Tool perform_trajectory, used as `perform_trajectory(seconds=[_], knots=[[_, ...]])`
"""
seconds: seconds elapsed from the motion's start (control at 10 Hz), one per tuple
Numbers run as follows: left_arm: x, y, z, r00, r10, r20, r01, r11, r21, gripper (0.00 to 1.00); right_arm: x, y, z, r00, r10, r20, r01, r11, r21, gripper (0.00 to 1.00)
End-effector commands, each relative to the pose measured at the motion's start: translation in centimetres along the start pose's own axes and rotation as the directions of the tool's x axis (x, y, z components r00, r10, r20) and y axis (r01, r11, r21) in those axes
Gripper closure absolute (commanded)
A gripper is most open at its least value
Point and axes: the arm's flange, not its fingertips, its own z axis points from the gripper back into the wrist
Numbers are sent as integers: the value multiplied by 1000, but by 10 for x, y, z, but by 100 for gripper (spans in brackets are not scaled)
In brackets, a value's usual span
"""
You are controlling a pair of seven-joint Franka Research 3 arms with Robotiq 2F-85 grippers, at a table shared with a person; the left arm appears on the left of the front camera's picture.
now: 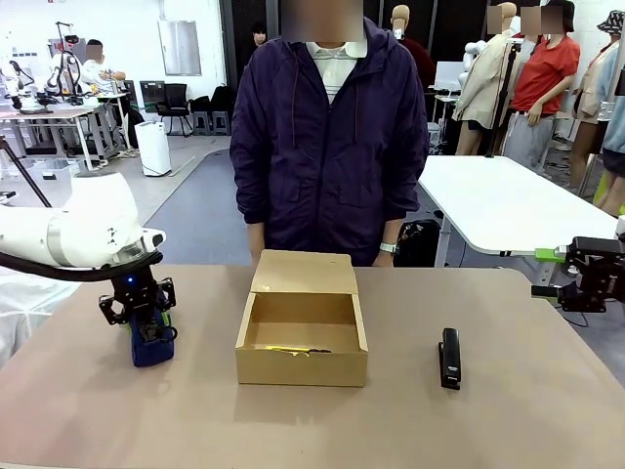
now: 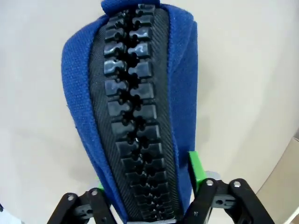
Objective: Pack the items into the box.
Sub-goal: Pick up the item specified by the human and place it in the Mailer Box.
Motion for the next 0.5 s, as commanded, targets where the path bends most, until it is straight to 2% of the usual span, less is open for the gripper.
perform_trajectory(seconds=[0.0, 0.4], knots=[[2, 3, 7, 999, 30, 19, -31, 999, 30, 100, 2, 6, 4, 1000, -16, -16, 16, 1000, 1, 0], [5, 13, 15, 999, 45, 20, -45, 999, 19, 100, 2, 6, 4, 1000, -16, -16, 16, 1000, 1, 0]])
